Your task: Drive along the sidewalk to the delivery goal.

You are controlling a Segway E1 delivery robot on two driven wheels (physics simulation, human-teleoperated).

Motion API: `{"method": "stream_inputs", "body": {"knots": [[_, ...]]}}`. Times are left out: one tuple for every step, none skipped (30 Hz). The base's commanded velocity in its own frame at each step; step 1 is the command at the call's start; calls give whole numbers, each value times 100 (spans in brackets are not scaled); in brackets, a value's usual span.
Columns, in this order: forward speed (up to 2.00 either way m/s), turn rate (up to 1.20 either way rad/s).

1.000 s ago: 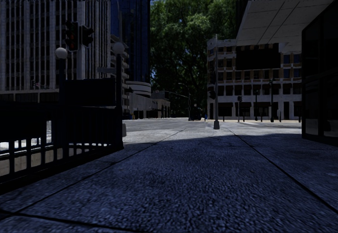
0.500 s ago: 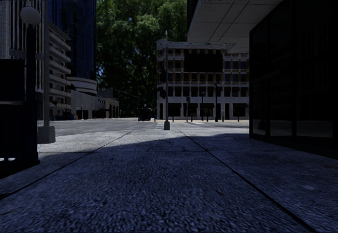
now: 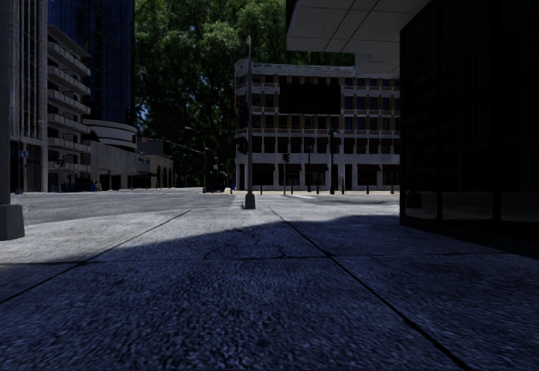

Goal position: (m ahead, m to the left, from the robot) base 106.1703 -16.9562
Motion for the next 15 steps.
{"method": "stream_inputs", "body": {"knots": [[200, 0], [200, 0], [200, 0], [200, 0], [200, 0], [200, 0], [200, -3], [200, -8], [200, -12], [200, -19], [200, -22], [200, -22], [200, -22], [200, -22], [200, -22]]}}
